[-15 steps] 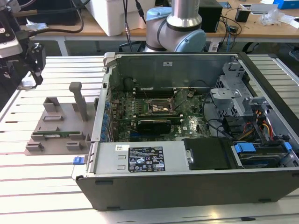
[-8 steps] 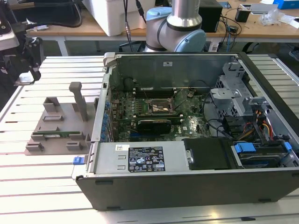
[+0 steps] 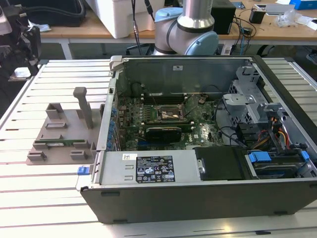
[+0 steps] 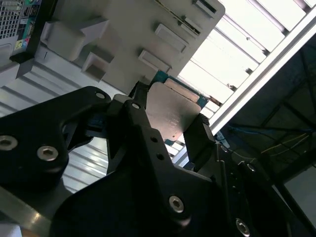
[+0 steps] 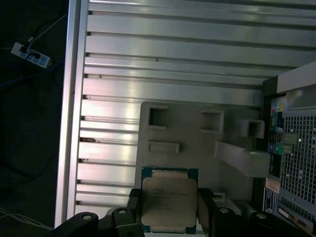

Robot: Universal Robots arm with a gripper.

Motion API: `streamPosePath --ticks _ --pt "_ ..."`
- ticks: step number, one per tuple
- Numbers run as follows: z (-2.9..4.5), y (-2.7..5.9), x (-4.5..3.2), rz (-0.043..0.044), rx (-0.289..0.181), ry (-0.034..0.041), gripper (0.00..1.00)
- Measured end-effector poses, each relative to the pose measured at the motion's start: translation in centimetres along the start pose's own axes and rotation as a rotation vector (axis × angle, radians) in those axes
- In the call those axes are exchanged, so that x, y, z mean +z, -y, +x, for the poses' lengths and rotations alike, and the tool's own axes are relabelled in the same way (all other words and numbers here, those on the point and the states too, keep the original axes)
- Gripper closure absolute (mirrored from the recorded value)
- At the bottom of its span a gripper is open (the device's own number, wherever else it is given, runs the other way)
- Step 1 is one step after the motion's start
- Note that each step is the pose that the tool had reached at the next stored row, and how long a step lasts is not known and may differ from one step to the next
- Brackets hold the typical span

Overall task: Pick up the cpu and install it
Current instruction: 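Pick up the cpu and move it towards the insertion slot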

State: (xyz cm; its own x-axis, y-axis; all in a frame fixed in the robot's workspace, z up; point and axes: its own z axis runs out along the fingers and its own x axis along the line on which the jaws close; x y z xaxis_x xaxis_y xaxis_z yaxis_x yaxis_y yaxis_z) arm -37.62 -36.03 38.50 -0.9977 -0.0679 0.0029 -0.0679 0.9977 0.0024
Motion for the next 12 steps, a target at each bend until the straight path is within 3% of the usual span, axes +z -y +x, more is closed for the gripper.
streamPosePath --ticks 11,12 --pt "0.01 -0.10 -2.59 0.0020 0.000 0.0000 0.46" --pt "0.01 -0.11 -2.61 -0.0034 0.000 0.0001 0.46"
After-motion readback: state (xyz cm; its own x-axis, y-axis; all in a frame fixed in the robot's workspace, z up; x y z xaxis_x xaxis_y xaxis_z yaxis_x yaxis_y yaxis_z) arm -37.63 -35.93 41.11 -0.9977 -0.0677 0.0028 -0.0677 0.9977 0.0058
